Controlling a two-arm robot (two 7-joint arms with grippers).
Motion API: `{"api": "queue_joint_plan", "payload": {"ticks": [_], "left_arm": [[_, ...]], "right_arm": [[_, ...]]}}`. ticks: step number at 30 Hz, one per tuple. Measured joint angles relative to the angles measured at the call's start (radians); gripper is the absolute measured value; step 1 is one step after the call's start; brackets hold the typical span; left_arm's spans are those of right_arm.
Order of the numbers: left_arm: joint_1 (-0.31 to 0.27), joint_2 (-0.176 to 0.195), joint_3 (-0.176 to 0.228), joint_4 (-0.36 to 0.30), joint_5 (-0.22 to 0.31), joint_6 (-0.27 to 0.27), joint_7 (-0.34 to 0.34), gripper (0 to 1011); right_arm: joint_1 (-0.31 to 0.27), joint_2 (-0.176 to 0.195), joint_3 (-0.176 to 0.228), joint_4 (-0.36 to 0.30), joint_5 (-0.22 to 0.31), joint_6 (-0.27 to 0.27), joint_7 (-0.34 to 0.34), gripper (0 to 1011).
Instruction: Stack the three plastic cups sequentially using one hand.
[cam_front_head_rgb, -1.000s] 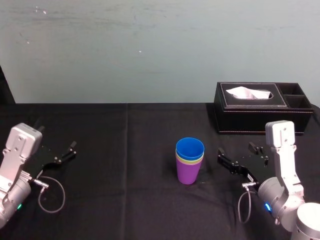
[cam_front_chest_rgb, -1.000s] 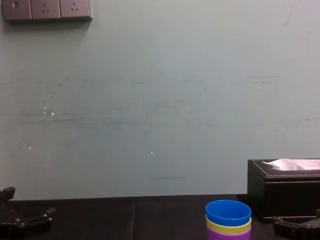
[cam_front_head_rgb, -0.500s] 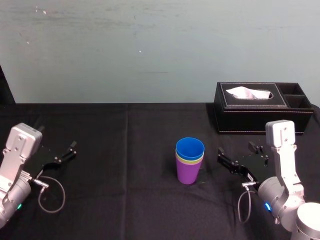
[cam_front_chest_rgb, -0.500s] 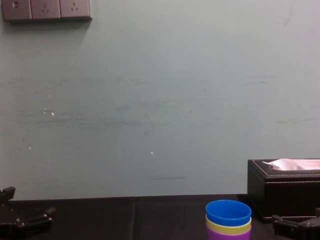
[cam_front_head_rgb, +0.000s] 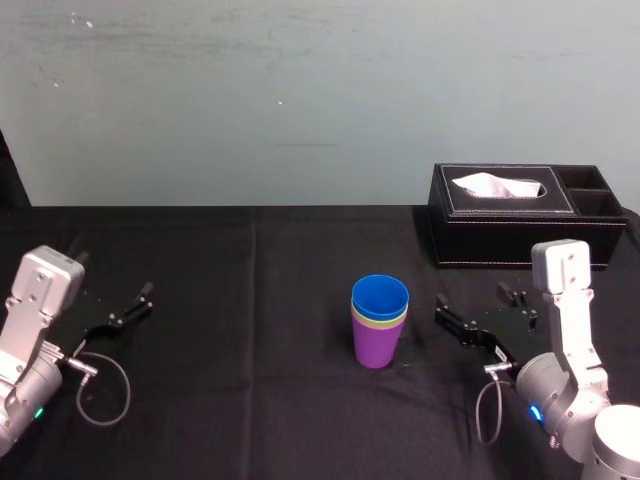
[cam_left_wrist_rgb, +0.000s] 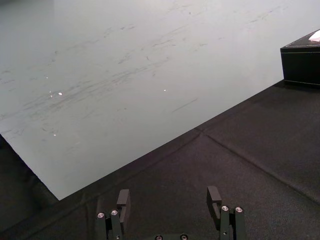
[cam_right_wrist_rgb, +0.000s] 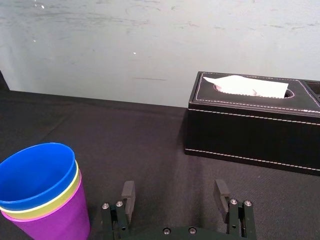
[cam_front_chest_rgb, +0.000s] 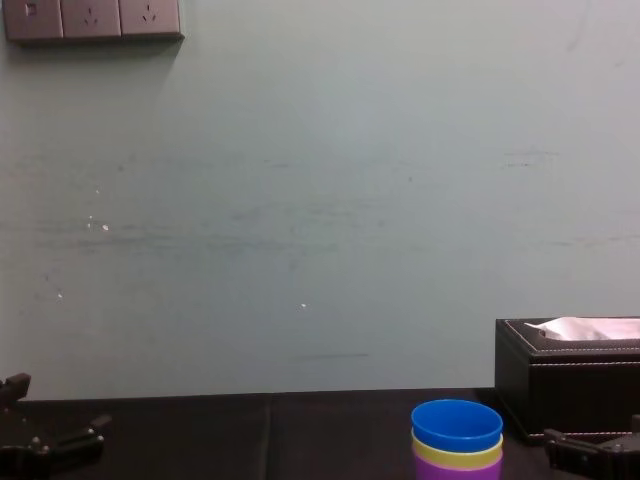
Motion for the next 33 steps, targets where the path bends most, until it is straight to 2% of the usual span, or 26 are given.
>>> {"api": "queue_joint_plan", "payload": {"ticks": [33], "left_arm": [[0.000,0.000,0.000,0.000,0.000,0.000,0.000,1000]], "right_arm": [[0.000,0.000,0.000,0.000,0.000,0.000,-0.001,1003]]}}
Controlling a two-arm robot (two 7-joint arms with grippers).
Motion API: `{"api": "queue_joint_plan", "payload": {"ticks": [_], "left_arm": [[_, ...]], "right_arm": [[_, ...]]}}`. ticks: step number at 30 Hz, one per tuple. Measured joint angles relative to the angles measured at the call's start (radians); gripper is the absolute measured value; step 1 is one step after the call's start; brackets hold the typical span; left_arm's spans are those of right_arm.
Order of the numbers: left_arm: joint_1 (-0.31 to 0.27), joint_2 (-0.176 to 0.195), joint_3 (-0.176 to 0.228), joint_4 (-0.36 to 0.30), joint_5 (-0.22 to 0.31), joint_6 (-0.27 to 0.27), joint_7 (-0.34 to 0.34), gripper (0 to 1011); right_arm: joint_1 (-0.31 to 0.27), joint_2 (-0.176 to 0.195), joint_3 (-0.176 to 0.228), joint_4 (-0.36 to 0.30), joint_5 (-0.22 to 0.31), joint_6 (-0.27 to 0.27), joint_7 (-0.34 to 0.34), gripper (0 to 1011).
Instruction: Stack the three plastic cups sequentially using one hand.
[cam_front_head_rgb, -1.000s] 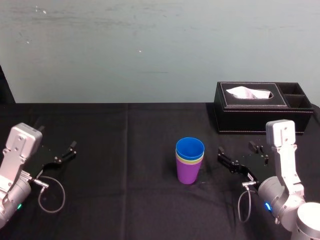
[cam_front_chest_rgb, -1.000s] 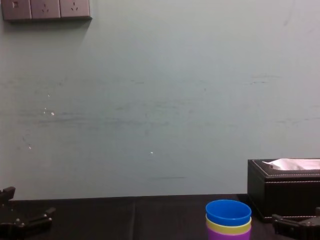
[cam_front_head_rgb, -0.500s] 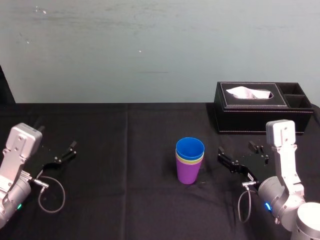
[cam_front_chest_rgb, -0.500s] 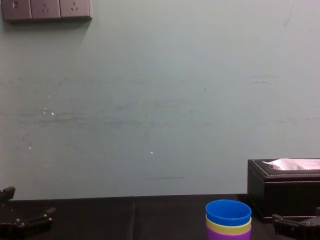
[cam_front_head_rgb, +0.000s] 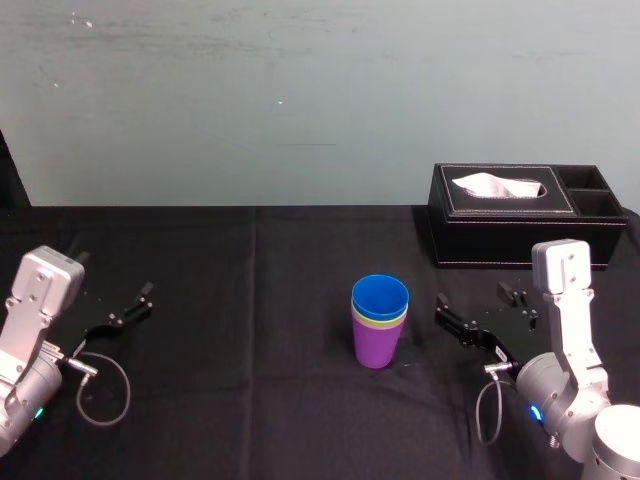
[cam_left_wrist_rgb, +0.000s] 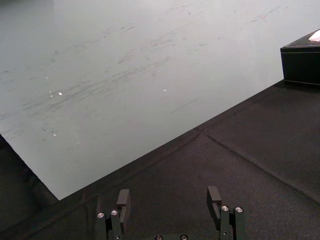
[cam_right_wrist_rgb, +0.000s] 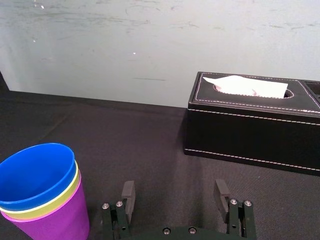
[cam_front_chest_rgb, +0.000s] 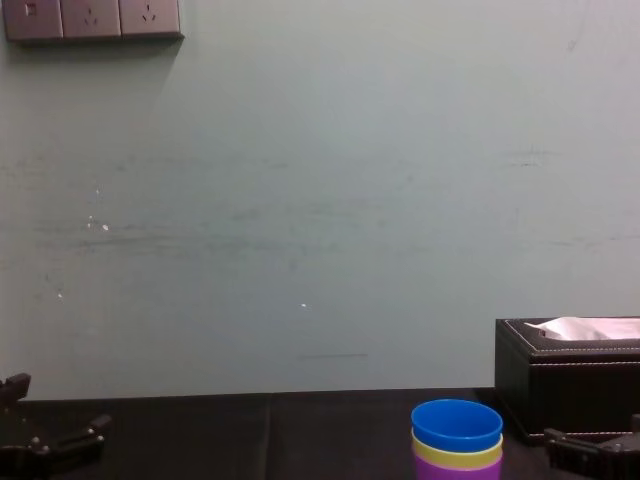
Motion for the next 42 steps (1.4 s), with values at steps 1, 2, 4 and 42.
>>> {"api": "queue_joint_plan", "payload": {"ticks": [1,2,4,42], "left_arm": [[0.000,0.000,0.000,0.000,0.000,0.000,0.000,1000],[0.000,0.000,0.000,0.000,0.000,0.000,0.000,1000],[0.000,0.000,0.000,0.000,0.000,0.000,0.000,1000],[0.000,0.000,0.000,0.000,0.000,0.000,0.000,1000]], "right_arm": [[0.000,0.000,0.000,0.000,0.000,0.000,0.000,1003],[0.000,0.000,0.000,0.000,0.000,0.000,0.000,1003],[0.000,0.000,0.000,0.000,0.000,0.000,0.000,1002],[0.000,0.000,0.000,0.000,0.000,0.000,0.000,1003]]}}
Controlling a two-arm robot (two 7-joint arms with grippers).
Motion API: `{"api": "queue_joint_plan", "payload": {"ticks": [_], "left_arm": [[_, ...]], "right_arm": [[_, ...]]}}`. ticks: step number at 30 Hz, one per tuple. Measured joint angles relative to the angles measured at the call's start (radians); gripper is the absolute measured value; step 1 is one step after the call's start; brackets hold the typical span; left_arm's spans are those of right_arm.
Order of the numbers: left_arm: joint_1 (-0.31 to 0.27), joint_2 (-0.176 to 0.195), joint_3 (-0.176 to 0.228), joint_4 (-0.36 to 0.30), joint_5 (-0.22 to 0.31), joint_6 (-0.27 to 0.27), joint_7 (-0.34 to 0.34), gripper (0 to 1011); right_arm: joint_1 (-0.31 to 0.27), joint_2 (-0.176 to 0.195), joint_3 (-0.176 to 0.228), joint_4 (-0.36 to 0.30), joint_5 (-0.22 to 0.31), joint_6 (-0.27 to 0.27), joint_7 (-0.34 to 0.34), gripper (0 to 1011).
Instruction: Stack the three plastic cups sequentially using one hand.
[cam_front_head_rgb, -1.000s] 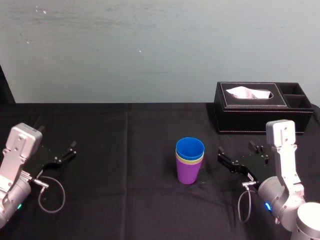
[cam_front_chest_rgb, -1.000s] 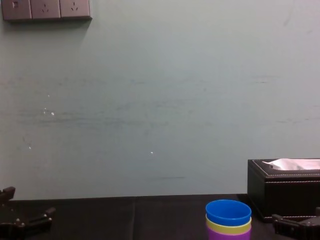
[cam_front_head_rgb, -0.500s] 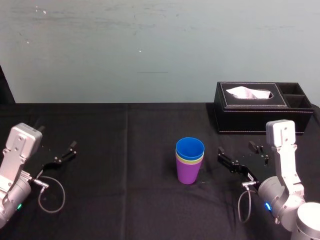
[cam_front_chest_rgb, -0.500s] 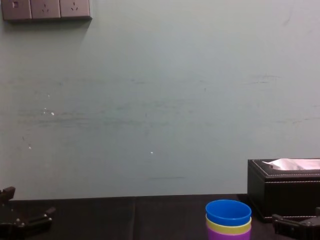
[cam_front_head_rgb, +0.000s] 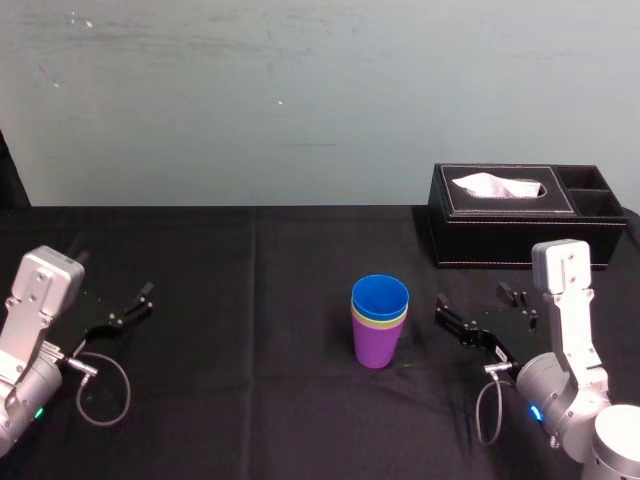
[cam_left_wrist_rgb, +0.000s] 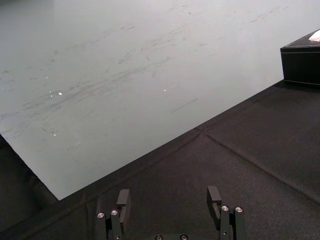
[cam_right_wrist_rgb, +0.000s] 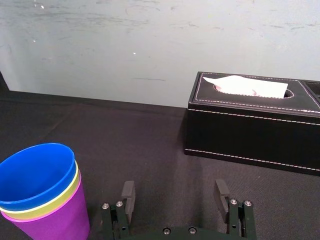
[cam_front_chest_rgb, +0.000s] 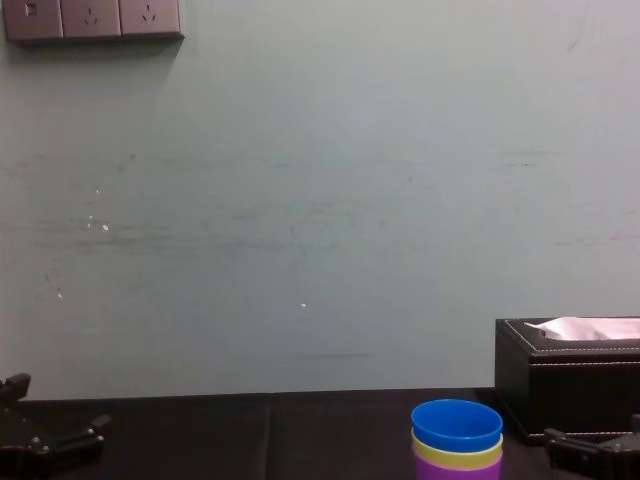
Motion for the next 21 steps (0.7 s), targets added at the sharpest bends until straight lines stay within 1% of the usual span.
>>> {"api": "queue_joint_plan", "payload": {"ticks": [21], "left_arm": [[0.000,0.000,0.000,0.000,0.000,0.000,0.000,1000]], "right_arm": [[0.000,0.000,0.000,0.000,0.000,0.000,0.000,1003]]}}
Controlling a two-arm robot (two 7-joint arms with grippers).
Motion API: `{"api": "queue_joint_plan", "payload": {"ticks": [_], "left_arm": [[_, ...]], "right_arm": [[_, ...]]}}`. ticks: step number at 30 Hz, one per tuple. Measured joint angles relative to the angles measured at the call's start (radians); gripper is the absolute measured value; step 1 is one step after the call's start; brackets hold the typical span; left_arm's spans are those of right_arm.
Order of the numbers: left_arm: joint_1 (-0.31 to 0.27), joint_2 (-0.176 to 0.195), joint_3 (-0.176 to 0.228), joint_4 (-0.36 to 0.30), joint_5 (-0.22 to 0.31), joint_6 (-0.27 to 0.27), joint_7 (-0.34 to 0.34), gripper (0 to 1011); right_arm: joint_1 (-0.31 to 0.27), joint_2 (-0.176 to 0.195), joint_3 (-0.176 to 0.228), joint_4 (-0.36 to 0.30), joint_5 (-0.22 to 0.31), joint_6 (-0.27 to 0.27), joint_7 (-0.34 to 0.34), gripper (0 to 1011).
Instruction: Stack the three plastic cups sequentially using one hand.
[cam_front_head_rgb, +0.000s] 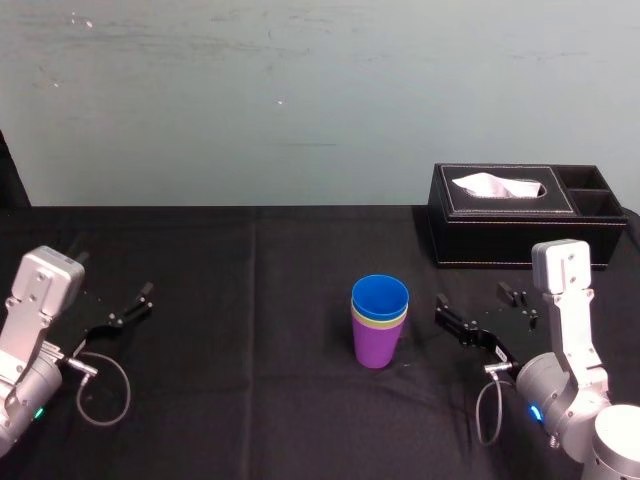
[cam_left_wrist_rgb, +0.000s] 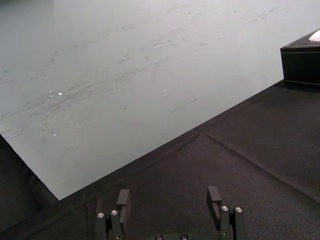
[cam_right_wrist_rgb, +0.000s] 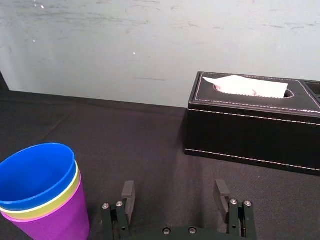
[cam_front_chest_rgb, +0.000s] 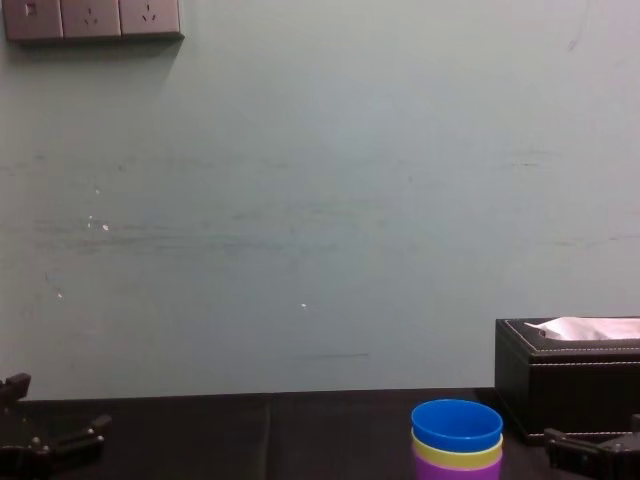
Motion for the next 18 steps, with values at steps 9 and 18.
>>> {"api": "queue_joint_plan", "payload": {"ticks": [9,18], "left_arm": [[0.000,0.000,0.000,0.000,0.000,0.000,0.000,1000],[0.000,0.000,0.000,0.000,0.000,0.000,0.000,1000]], "right_arm": [[0.000,0.000,0.000,0.000,0.000,0.000,0.000,1003],[0.000,0.000,0.000,0.000,0.000,0.000,0.000,1003]]}}
